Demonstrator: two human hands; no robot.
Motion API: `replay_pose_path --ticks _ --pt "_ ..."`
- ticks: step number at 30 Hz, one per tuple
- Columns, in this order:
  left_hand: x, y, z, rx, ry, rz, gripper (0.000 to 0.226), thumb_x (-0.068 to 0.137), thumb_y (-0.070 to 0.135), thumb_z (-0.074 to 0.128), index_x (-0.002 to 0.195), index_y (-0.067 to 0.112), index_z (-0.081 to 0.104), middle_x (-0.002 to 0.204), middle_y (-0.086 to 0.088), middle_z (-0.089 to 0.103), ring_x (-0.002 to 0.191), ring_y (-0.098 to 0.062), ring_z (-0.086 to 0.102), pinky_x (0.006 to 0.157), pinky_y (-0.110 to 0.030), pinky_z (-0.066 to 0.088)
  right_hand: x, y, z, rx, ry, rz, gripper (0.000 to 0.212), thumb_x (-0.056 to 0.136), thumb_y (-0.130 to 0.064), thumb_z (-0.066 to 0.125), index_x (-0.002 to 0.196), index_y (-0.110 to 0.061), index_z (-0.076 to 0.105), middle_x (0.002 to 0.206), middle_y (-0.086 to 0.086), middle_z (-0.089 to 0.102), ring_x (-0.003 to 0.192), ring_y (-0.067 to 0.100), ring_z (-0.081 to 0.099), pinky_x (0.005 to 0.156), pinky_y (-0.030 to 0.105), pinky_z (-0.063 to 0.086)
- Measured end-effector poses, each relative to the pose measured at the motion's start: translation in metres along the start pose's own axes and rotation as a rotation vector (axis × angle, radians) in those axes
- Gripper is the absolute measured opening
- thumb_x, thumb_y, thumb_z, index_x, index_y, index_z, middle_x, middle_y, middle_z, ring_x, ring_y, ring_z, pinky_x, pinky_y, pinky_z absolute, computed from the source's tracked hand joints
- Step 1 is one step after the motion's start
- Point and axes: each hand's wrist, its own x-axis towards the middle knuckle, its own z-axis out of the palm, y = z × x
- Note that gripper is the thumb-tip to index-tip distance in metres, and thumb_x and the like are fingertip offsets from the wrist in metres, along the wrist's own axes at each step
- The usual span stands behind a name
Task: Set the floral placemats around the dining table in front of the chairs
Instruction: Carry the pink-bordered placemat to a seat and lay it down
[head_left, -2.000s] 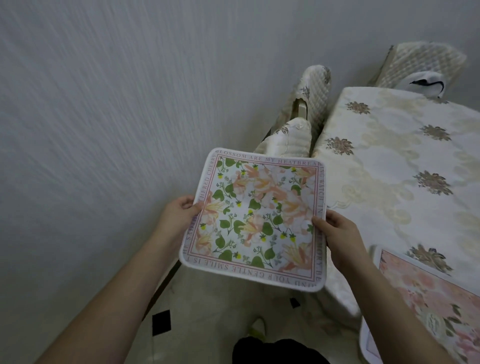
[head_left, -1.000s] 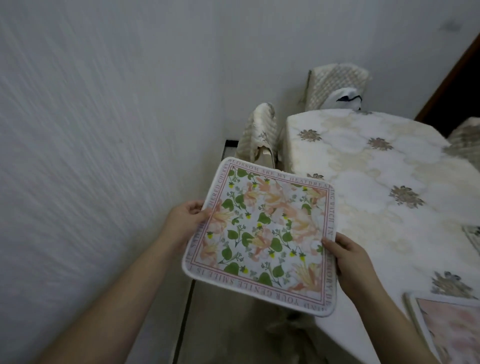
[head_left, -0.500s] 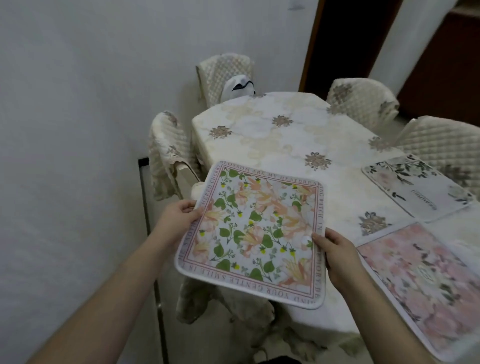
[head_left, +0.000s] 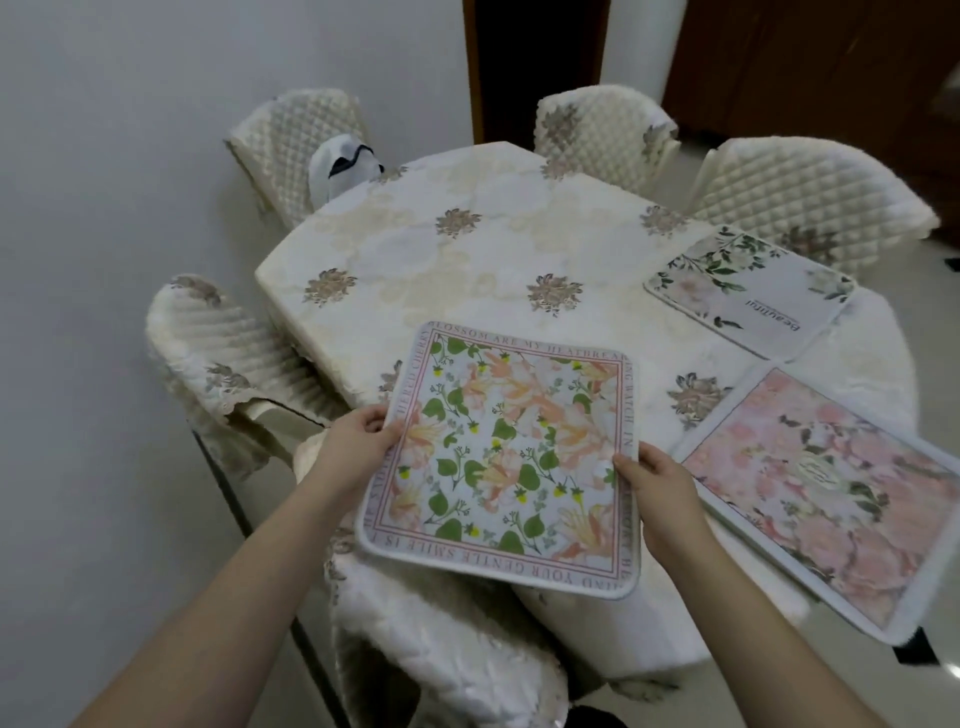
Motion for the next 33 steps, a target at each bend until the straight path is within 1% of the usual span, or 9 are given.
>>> replay_pose_path --ticks 2,4,9,14,19,21,26,30,33 --pt "0.024 0.002 0.011 0.028 -0.076 0.003 0.012 0.097 0.021 0.063 0.104 0.016 0.071 0.087 -0.003 0.078 0.075 -0.022 0.076 0.069 -0.043 0.062 0.005 0.008 -0.001 0.01 0.071 -0.002 0.017 0.098 -0.012 0.056 0.106 -0.018 0.069 0.094 0.004 0.076 0.081 0.022 0.074 0.066 0.034 0.059" --pt "0.049 0.002 0.019 0.065 -0.148 0.003 0.011 0.097 0.02 0.063 0.103 0.014 0.07 0.089 -0.005 0.078 0.075 -0.025 0.076 0.072 -0.046 0.062 0.009 0.019 -0.001 0.026 0.15 0.018 0.016 0.098 -0.013 0.056 0.105 -0.019 0.069 0.097 0.004 0.076 0.084 0.024 0.073 0.073 0.04 0.059" --pt "0.106 -0.005 0.038 0.162 -0.297 0.036 0.01 0.097 0.021 0.063 0.1 0.016 0.07 0.088 -0.004 0.078 0.074 -0.024 0.076 0.066 -0.042 0.062 0.011 0.048 0.015 0.052 0.33 0.053 0.016 0.098 -0.014 0.057 0.108 -0.017 0.069 0.095 0.002 0.076 0.08 0.021 0.074 0.067 0.036 0.06" --pt "0.141 -0.01 0.052 0.265 -0.446 0.09 0.008 0.098 0.021 0.06 0.099 0.018 0.067 0.088 0.001 0.075 0.07 -0.016 0.074 0.056 -0.03 0.056 0.0 0.075 0.04 0.057 0.503 0.092 0.015 0.098 -0.017 0.057 0.105 -0.021 0.069 0.097 0.001 0.076 0.086 0.023 0.073 0.078 0.047 0.06" --pt "0.167 -0.013 0.062 0.283 -0.585 0.011 0.011 0.096 0.024 0.064 0.104 0.017 0.068 0.092 -0.005 0.076 0.073 -0.024 0.076 0.062 -0.038 0.061 -0.013 0.091 0.056 0.017 0.61 0.14 0.013 0.096 -0.018 0.059 0.097 -0.022 0.071 0.091 -0.003 0.076 0.082 0.019 0.073 0.079 0.046 0.06" --pt "0.17 -0.015 0.07 0.27 -0.6 -0.012 0.011 0.096 0.023 0.064 0.103 0.016 0.069 0.093 -0.008 0.076 0.075 -0.027 0.075 0.065 -0.042 0.062 -0.014 0.097 0.057 -0.004 0.635 0.179 0.015 0.096 -0.018 0.057 0.097 -0.022 0.072 0.09 -0.003 0.076 0.082 0.019 0.073 0.078 0.045 0.06" --pt "0.177 -0.025 0.077 0.305 -0.616 -0.034 0.016 0.098 0.021 0.059 0.1 0.01 0.071 0.085 -0.009 0.076 0.074 -0.026 0.072 0.059 -0.033 0.055 -0.012 0.109 0.063 -0.107 0.735 0.227 0.016 0.096 -0.02 0.055 0.103 -0.021 0.07 0.094 -0.002 0.074 0.081 0.019 0.071 0.072 0.039 0.059" --pt "0.188 -0.034 0.077 0.351 -0.632 -0.006 0.013 0.095 0.024 0.064 0.095 0.013 0.071 0.084 -0.008 0.077 0.079 -0.027 0.075 0.078 -0.048 0.061 -0.013 0.115 0.062 -0.136 0.83 0.255 0.016 0.094 -0.021 0.059 0.11 -0.017 0.061 0.099 0.002 0.069 0.081 0.019 0.067 0.059 0.028 0.049" --pt "0.194 -0.039 0.079 0.38 -0.633 0.039 0.01 0.091 0.024 0.069 0.099 0.018 0.065 0.089 -0.006 0.076 0.078 -0.025 0.075 0.077 -0.049 0.061 -0.016 0.123 0.062 -0.212 0.862 0.287 0.01 0.094 -0.022 0.059 0.103 -0.019 0.06 0.096 0.0 0.068 0.081 0.017 0.065 0.06 0.026 0.046"
